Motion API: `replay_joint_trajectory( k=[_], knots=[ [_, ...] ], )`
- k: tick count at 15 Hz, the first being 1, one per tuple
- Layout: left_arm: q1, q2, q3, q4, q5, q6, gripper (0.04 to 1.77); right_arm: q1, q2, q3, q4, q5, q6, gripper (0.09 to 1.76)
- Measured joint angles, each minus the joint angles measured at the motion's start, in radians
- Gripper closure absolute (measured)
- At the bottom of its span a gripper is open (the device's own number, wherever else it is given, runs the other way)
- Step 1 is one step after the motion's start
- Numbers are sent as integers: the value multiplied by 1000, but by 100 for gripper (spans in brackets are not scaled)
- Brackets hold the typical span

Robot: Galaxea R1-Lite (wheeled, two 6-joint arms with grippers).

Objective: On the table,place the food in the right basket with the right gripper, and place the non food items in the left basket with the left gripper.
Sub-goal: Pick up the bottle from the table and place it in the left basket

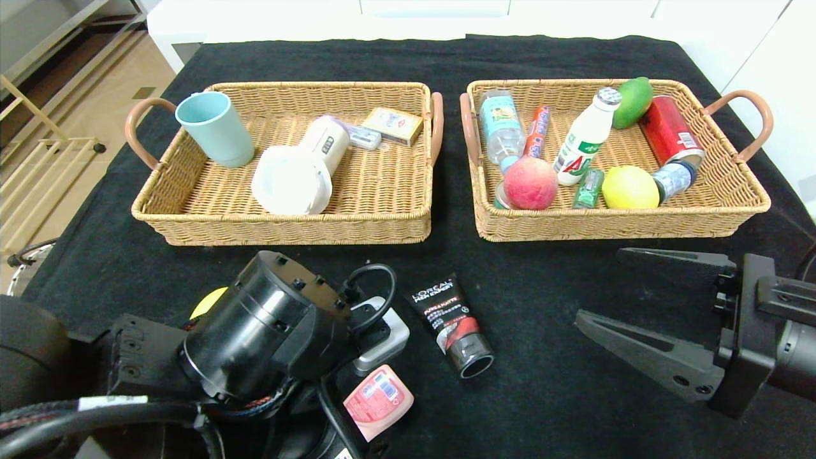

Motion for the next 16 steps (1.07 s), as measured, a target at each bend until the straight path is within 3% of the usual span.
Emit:
replay_joint_trajectory(
  k=[16],
  knots=[
    [-14, 84, 1, -3, 30, 0, 9, 10, 16, 4, -1, -1, 0, 14]
  ],
)
